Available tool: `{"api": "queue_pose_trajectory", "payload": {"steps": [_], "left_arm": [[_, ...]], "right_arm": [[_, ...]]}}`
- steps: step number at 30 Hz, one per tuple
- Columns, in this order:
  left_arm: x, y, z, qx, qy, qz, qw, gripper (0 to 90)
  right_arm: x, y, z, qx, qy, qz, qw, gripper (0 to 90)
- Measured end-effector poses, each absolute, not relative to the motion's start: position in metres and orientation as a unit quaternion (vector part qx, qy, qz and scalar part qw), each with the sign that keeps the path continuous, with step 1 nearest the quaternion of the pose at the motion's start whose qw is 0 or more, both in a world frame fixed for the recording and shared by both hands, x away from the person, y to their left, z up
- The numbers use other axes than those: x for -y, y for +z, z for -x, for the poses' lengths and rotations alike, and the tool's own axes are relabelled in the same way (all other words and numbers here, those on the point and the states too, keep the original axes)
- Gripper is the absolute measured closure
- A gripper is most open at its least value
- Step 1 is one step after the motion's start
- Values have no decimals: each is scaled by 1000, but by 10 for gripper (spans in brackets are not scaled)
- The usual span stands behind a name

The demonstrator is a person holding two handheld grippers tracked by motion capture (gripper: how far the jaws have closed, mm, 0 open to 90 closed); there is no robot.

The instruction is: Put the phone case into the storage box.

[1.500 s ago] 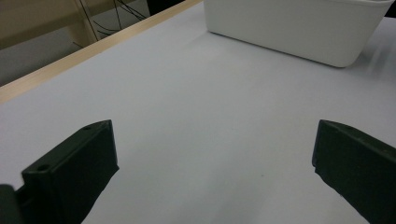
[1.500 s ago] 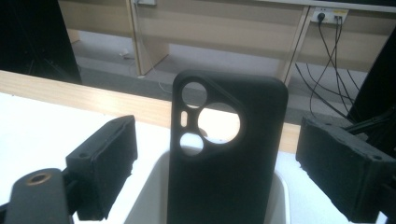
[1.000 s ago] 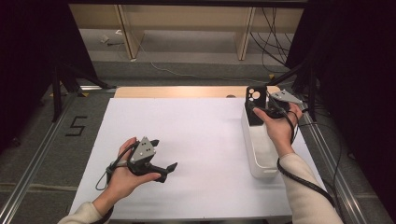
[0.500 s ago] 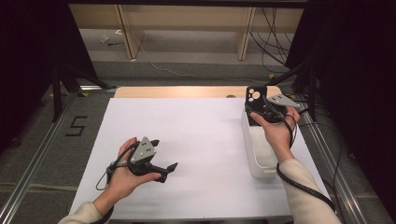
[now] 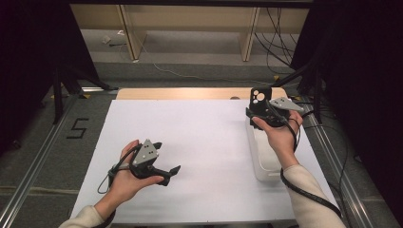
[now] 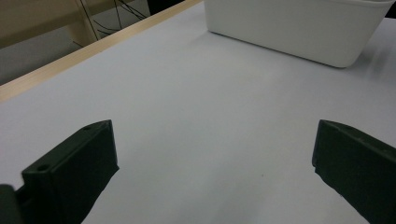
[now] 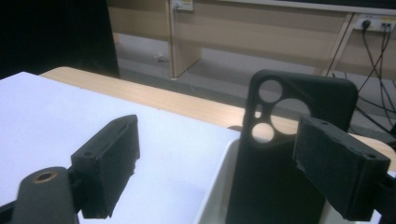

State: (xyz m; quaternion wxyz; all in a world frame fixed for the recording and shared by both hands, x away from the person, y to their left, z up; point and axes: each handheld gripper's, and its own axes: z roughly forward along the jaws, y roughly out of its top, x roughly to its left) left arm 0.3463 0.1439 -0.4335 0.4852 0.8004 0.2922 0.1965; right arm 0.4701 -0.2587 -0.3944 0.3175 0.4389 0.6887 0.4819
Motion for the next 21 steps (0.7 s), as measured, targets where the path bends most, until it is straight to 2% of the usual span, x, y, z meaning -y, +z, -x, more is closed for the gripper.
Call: {"api": "queue_pose_trajectory", "payload": {"steps": [21], "left_arm": [[-143, -433, -346, -292, 197, -801, 484, 0]], "right_arm": [[249, -390, -455, -700, 487, -424, 303, 154]]}}
